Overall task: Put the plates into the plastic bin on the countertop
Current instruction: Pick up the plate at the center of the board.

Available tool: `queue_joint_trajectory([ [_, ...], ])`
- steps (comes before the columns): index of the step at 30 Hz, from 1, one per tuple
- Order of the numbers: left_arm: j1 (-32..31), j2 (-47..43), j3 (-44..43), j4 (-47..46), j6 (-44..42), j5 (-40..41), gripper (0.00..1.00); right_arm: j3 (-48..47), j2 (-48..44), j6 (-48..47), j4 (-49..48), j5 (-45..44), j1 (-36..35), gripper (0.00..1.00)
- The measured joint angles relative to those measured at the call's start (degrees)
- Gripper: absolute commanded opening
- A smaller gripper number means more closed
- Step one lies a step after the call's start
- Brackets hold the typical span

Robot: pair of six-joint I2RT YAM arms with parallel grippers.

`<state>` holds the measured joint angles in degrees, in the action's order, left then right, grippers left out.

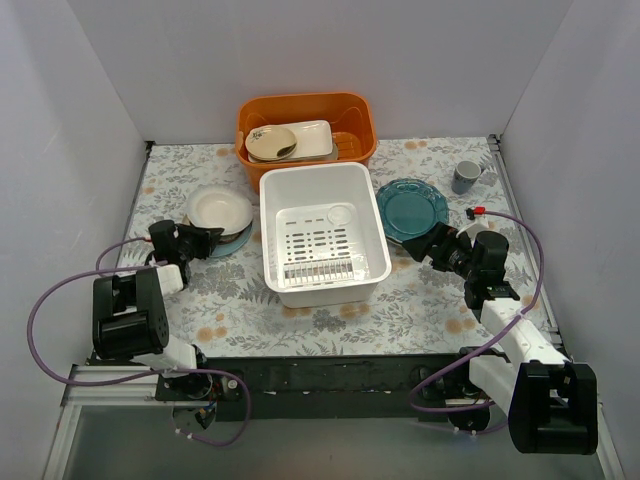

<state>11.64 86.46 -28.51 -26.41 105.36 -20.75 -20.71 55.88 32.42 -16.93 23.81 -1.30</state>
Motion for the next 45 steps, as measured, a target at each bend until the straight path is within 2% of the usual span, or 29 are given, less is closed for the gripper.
queue_joint_trajectory([
  [25, 1.4, -18.4, 1.1, 15.3, -2.5, 4.1, 0.0, 0.0, -0.1, 0.4, -0.6, 0.8, 0.1, 0.97],
  [35, 1.5, -24.0, -3.1, 21.4, -5.7, 4.5, 0.0, 0.0, -0.1, 0.4, -0.6, 0.9, 0.1, 0.97],
  [45, 1.7, -25.3, -7.9, 25.8, -8.3, 2.3, 0.0, 0.0, -0.2, 0.4, -0.6, 1.1, 0.2, 0.97],
])
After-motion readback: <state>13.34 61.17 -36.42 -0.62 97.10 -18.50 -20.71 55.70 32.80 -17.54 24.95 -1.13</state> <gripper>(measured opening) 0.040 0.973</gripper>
